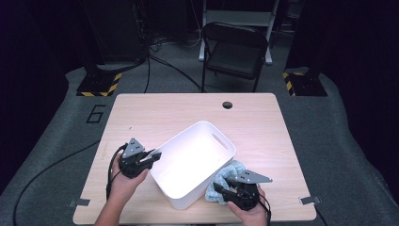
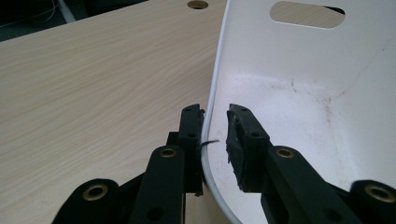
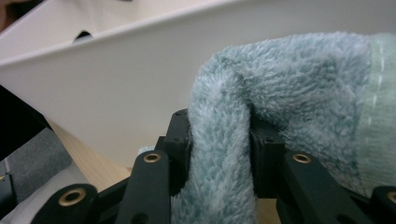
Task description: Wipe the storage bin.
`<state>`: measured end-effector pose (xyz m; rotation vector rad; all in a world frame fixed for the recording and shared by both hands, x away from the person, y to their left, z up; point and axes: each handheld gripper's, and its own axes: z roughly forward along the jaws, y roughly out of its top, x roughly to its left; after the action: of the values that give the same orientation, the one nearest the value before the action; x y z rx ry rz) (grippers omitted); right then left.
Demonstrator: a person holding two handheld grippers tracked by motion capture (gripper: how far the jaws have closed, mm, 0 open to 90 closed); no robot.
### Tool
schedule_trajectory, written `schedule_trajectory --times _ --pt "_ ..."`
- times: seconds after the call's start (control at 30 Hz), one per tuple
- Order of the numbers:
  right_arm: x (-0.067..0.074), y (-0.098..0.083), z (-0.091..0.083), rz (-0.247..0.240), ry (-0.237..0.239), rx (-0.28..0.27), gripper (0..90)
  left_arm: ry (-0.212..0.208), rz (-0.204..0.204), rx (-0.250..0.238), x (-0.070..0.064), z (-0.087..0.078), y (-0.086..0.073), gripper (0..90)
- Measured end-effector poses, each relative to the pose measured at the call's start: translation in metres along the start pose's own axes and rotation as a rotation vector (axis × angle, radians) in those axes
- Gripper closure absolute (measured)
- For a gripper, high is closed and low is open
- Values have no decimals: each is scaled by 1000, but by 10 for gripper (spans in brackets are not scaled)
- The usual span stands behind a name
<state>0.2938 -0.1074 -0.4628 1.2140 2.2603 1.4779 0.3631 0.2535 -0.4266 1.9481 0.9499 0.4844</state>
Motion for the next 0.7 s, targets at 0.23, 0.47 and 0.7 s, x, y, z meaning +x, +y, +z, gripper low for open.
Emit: schedule_trajectory --times 0.23,0.47,0.7 --pt "-2 -14 16 12 16 79 651 -4 -1 2 0 0 0 755" --pt "-5 -23 27 29 33 148 653 -6 0 1 0 0 0 756" --pt "-5 -5 6 35 18 36 654 -6 5 0 1 0 0 759"
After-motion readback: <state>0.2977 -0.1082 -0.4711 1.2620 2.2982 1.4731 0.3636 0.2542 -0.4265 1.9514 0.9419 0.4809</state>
